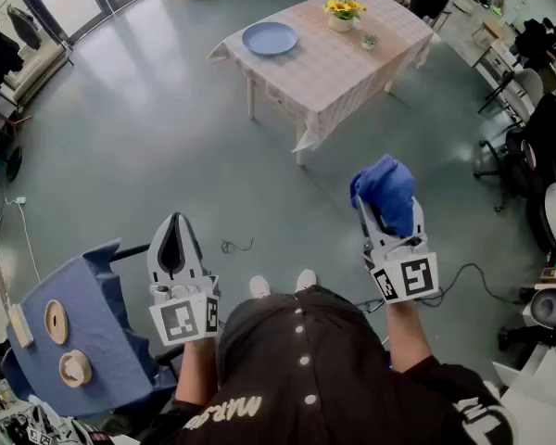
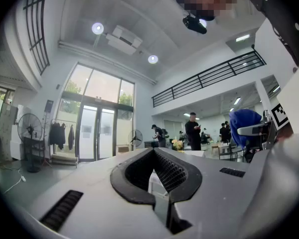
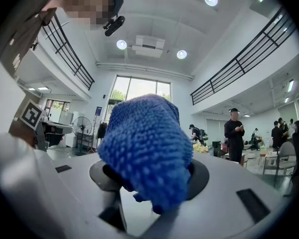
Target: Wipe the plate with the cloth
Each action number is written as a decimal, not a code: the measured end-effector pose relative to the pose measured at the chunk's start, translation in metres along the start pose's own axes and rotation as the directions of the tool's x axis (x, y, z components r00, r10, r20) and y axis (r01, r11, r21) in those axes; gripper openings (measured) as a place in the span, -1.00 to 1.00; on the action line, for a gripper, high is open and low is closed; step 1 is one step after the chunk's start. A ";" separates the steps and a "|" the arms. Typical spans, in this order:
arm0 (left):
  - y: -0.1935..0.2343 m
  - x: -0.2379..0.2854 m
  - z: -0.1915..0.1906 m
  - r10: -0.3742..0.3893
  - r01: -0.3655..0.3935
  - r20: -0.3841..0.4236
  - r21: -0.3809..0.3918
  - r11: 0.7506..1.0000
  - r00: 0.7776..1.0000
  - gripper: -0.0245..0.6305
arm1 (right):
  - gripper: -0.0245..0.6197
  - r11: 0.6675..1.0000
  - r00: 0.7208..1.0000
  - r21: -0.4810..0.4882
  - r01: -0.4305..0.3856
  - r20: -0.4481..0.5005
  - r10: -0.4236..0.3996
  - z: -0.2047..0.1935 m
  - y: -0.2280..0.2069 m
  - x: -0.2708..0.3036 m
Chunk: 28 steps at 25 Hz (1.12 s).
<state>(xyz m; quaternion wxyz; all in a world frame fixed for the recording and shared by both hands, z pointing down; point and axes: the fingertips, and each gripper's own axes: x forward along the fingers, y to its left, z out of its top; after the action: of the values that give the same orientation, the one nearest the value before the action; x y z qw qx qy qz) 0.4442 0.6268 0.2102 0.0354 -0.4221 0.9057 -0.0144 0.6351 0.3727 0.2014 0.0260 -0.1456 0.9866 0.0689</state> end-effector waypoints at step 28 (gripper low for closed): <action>0.022 0.002 -0.019 0.008 -0.006 -0.076 0.019 1.000 0.997 -0.05 | -0.31 0.998 1.000 0.068 -0.013 0.012 0.012 -0.001 0.019 0.015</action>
<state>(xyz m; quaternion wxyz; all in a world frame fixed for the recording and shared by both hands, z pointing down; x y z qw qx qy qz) 0.4252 0.6395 0.2281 0.0051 -0.4177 0.9077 -0.0389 0.6150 0.3860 0.2036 0.0362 -0.1382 0.9891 0.0365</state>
